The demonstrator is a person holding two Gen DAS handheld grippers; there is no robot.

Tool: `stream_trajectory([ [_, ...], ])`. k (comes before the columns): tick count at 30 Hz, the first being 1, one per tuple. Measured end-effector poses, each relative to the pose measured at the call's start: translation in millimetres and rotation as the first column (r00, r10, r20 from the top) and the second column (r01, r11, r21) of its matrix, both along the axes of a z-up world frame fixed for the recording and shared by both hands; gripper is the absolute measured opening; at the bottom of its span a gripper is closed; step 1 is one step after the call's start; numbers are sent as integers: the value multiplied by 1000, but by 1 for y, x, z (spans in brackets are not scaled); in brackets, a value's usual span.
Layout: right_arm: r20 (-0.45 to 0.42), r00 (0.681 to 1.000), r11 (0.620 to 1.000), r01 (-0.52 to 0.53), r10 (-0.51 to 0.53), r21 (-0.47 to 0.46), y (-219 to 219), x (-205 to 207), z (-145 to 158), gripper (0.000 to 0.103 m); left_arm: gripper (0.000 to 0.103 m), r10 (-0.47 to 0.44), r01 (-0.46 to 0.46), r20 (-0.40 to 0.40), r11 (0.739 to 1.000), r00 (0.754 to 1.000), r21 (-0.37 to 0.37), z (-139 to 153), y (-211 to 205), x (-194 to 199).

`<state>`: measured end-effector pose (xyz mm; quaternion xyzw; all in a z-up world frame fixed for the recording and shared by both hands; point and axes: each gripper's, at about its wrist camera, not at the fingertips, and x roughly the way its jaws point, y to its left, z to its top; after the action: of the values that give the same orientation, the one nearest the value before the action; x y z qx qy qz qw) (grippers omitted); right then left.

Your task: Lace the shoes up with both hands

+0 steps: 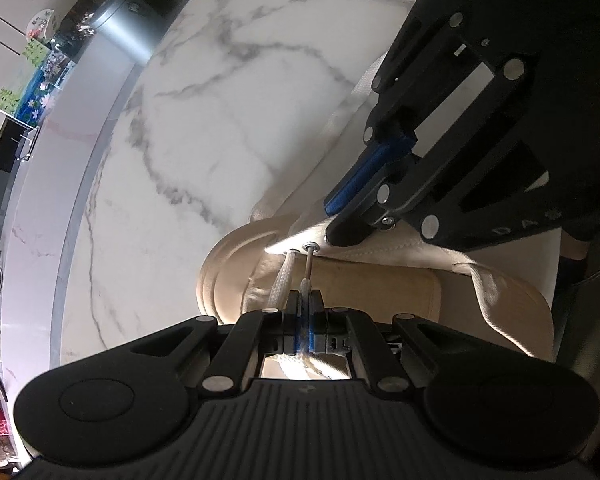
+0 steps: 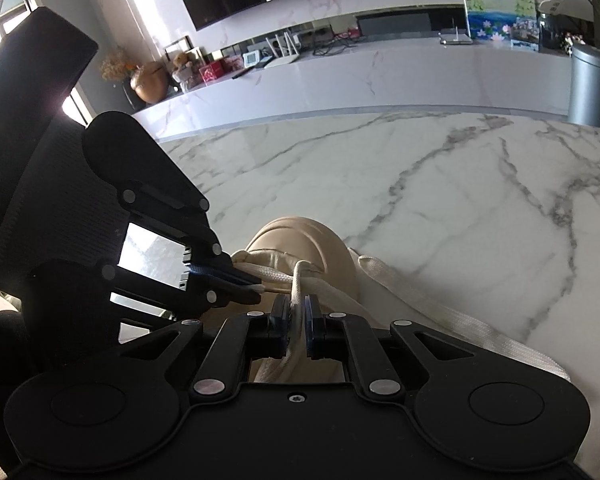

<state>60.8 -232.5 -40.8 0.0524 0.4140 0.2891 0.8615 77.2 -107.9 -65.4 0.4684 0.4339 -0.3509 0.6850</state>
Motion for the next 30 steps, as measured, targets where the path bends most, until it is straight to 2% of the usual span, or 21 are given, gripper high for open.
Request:
stream_trajectory([
  [18,-6,999,999,-45,45,7,-1,0,7,8,3,-56,57,27,998,998,-31,-1,-8,-1],
  [25,55,977,974,-198,205,-109,-7,1,29,9,3,-81,83,35,995,996,-51,0,-7,-3],
  [27,83,960,951,-250,268,-180,-8,7,30,9,5,-89,91,37,994,995,-56,-1,-7,-3],
  [28,85,958,949,-255,274,-186,-8,7,29,9,5,-95,98,39,993,995,-61,-1,-6,-3],
  [30,88,934,920,-320,347,-225,-7,14,24,9,5,-106,109,43,992,993,-67,-1,-6,-4],
])
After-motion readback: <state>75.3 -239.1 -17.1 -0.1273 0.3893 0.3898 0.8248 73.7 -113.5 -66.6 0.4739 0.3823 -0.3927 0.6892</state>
